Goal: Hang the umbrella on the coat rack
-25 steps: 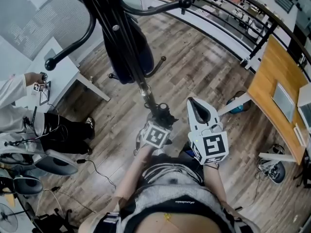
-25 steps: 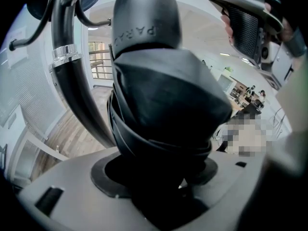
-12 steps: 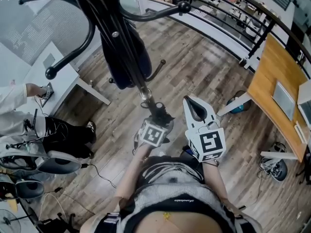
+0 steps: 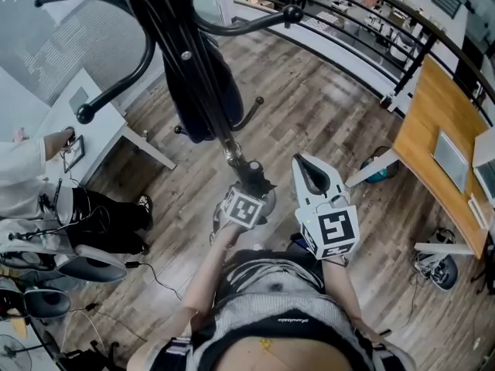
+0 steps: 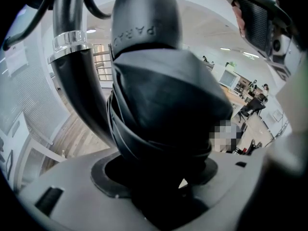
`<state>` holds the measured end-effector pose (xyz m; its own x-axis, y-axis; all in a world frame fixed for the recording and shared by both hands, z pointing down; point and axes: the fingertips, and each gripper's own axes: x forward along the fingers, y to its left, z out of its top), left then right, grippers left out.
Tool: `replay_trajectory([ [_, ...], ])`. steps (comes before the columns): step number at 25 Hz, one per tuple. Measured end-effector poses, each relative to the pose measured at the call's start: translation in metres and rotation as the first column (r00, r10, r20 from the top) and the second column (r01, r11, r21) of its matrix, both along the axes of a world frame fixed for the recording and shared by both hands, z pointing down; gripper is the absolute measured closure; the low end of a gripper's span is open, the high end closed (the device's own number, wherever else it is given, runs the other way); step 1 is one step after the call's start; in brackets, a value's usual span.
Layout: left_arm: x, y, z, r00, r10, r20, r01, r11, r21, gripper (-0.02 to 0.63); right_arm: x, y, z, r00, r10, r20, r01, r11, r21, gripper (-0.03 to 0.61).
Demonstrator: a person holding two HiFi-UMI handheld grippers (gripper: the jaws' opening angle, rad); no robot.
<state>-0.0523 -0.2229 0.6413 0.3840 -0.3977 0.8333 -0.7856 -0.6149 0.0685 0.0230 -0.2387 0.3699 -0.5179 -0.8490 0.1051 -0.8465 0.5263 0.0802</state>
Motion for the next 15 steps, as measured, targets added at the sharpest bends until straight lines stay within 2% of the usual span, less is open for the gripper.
replay_trajectory([
  [5,0.005,0.004,0.004,1.000,0.012,0.011,-0.012,1.000,-0.009,0.347,0.004,0.004,0.001,1.000,0.007,0.004,-0.007,1.000,-0.005,0.574],
  [15,0.003,0.010,0.019,1.000,-0.018,-0.008,0.018,0.999,-0.026,0.345,0.005,0.008,0.005,1.000,0.001,0.000,-0.001,1.000,-0.013,0.574],
])
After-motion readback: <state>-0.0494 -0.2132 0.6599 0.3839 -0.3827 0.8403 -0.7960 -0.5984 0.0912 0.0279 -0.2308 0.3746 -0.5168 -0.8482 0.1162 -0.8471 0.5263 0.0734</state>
